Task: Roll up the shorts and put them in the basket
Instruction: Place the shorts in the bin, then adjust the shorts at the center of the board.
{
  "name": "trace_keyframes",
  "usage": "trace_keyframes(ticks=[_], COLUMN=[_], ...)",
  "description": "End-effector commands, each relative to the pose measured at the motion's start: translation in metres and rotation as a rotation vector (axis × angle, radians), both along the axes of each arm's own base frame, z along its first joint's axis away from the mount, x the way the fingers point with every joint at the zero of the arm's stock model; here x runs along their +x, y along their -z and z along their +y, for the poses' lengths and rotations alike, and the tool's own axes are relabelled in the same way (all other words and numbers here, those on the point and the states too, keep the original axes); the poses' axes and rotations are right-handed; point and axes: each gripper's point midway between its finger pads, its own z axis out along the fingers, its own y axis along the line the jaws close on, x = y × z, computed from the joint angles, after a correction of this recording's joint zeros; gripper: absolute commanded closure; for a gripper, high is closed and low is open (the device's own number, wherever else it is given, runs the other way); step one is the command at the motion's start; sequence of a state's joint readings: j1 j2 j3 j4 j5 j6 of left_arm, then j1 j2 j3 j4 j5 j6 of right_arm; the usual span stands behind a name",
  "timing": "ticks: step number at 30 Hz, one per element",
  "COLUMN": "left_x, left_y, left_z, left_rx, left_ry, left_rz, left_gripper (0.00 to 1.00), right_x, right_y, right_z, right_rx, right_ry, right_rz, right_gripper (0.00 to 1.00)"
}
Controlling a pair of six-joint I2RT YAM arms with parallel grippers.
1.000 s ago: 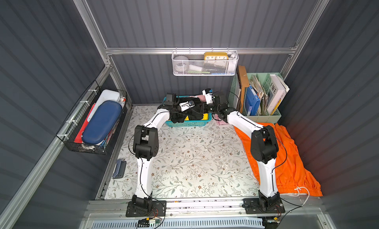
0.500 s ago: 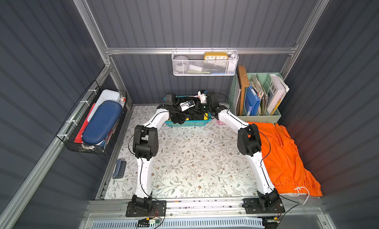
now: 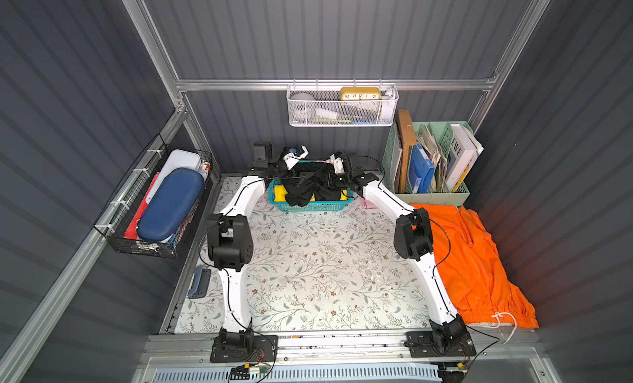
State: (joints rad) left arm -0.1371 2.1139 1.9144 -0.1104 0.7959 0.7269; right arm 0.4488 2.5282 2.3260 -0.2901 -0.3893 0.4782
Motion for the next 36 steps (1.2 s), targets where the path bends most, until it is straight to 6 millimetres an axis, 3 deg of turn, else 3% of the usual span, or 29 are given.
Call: trace_keyframes(ticks=[1,4,7,10,14,18,22,24,26,30,32,34,36], left_x=[-0.037,-0.056,-0.073,-0.086,-0.094,-0.112,-0.132,-0.143,-0.154,-0.179,-0.186,-0.197,-0.203], left_y=[-0.084,-0.106,-0.114,-0.112,-0.105,-0.095,-0.088,-0.081,-0.074,-0.051,-0.044,-0.022,-0.010], left_z=[0.001,0.000,0.000,0.000,0.000,-0.005,-0.019,-0.031,-0.044,-0.065,-0.068,-0.070,-0.072], left_rx=[-0.155,-0.185,-0.198,-0.209,-0.200,-0.188,-0.171,-0.151,-0.140,-0.141,-0.156,-0.158,-0.161], left_ry=[0.113,0.167,0.190,0.180,0.130,0.122,0.129,0.150,0.166,0.202,0.201,0.198,0.188], left_rz=[-0.096,-0.092,-0.082,-0.070,-0.053,-0.012,0.021,0.046,0.076,0.168,0.212,0.282,0.321], left_gripper=[0.00,0.00,0.00,0.00,0.00,0.00,0.00,0.00,0.00,0.00,0.00,0.00,0.00], right_x=[-0.014,-0.013,-0.013,-0.014,-0.023,-0.038,-0.065,-0.085,-0.104,-0.158,-0.186,-0.216,-0.239], right_y=[0.054,0.046,0.022,-0.019,-0.077,-0.124,-0.151,-0.152,-0.140,-0.098,-0.076,-0.051,-0.032], right_z=[-0.010,-0.010,-0.007,-0.006,-0.013,-0.023,-0.043,-0.060,-0.091,-0.169,-0.209,-0.248,-0.278], right_rx=[-0.110,-0.113,-0.086,-0.031,0.007,0.001,-0.065,-0.129,-0.258,-0.510,-0.575,-0.627,-0.664], right_ry=[0.005,0.001,-0.020,-0.030,-0.034,-0.040,-0.035,-0.027,0.025,0.104,0.151,0.207,0.262], right_rz=[0.125,0.102,0.039,-0.091,-0.290,-0.420,-0.452,-0.442,-0.398,-0.172,-0.043,0.093,0.181], right_gripper=[1.00,1.00,1.00,0.74,0.54,0.47,0.46,0.46,0.40,0.30,0.29,0.28,0.26])
